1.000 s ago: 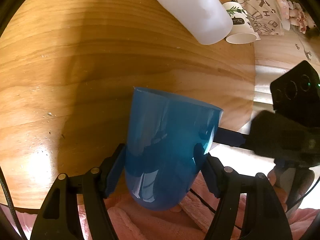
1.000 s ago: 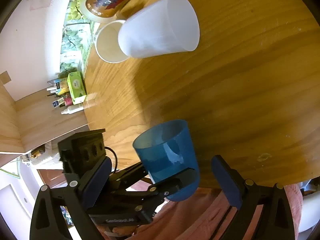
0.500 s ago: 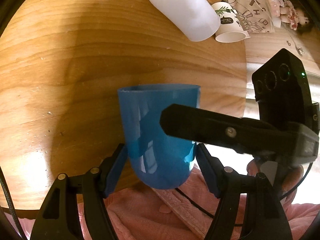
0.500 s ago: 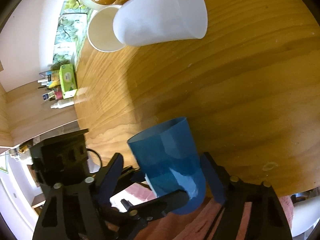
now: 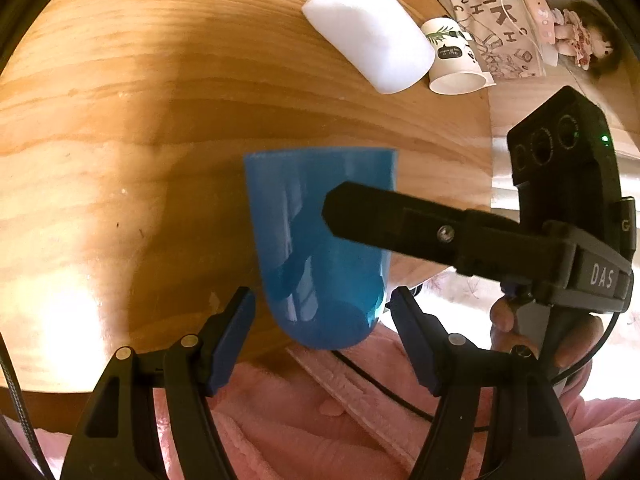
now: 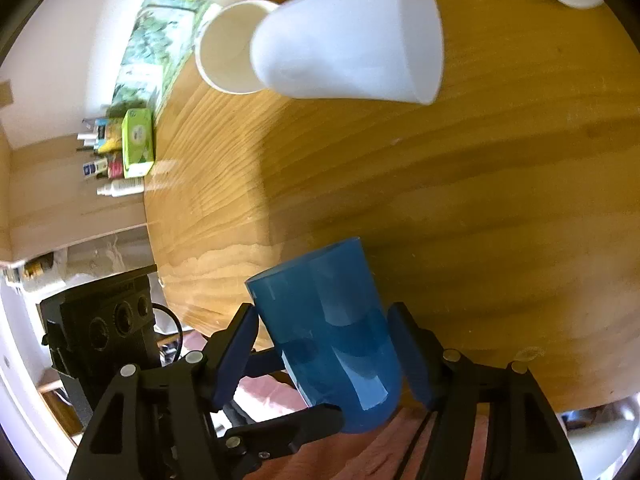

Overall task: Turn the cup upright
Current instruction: 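Grasp the blue cup with the right gripper while the left gripper releases it, then rotate the blue cup rim-up with the right gripper and set it on the desk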

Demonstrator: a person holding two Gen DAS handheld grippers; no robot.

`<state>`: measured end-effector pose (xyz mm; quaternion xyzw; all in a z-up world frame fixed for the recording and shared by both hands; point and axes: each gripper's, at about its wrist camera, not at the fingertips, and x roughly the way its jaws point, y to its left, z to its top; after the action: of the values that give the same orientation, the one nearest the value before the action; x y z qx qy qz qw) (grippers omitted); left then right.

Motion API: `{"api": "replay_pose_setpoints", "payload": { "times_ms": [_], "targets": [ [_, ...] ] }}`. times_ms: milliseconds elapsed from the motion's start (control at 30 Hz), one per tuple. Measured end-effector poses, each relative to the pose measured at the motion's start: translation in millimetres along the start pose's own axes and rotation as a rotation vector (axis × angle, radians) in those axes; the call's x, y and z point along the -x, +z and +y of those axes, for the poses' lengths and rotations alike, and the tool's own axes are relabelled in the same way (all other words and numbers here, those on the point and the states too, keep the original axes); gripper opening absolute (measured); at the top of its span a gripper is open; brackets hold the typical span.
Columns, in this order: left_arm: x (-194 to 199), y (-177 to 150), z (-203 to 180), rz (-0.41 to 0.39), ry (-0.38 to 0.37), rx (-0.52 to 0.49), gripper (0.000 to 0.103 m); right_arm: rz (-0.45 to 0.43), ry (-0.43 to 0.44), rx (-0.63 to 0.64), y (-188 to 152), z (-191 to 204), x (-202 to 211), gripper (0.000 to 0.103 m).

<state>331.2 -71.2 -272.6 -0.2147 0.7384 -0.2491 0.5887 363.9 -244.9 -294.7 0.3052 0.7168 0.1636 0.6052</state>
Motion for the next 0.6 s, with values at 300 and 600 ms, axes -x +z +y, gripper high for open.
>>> {"api": "replay_pose_setpoints", "payload": {
  "times_ms": [300, 600],
  "targets": [
    [4.1, -24.3, 4.4, -0.066, 0.033, 0.060, 0.074, -0.063, -0.031, 0.147, -3.2, 14.5, 11.2, 0.065],
    [17.7, -43.1, 17.5, -0.093, 0.092, 0.126, 0.074, -0.174, -0.043, 0.293, -7.5, 26.4, 22.0, 0.065]
  ]
}}
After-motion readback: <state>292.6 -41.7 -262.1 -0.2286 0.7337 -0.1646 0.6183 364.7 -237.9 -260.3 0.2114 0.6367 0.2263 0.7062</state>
